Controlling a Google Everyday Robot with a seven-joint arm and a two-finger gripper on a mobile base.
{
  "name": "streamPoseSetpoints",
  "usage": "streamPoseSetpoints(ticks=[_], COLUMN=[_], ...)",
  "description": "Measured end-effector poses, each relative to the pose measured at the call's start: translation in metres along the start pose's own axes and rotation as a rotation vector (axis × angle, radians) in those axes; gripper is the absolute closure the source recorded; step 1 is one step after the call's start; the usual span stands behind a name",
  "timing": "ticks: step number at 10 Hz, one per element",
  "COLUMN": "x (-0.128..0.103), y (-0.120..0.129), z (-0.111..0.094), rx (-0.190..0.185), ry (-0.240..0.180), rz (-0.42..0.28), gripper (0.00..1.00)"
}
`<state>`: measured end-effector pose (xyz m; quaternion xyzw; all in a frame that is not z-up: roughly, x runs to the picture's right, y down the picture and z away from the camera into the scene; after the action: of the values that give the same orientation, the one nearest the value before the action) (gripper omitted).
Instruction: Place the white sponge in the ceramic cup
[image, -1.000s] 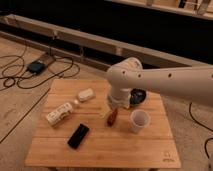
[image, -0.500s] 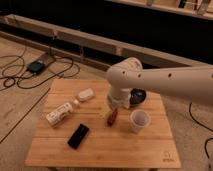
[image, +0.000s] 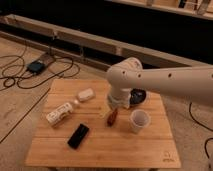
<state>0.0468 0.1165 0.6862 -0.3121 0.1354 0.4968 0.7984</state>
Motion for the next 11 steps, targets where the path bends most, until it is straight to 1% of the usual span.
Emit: streamPoseSetpoints(ticks=[9,10,11], x=[-0.001,-0.006,-0.017], y=[0.0,-0.002,0.0], z=[0.001,0.004,0.009], rx=[-0.001,0.002,-0.001], ry=[0.0,-0.002,-0.007], rz=[-0.001,-0.01,-0.029], gripper=[0.2,0.2,0.2])
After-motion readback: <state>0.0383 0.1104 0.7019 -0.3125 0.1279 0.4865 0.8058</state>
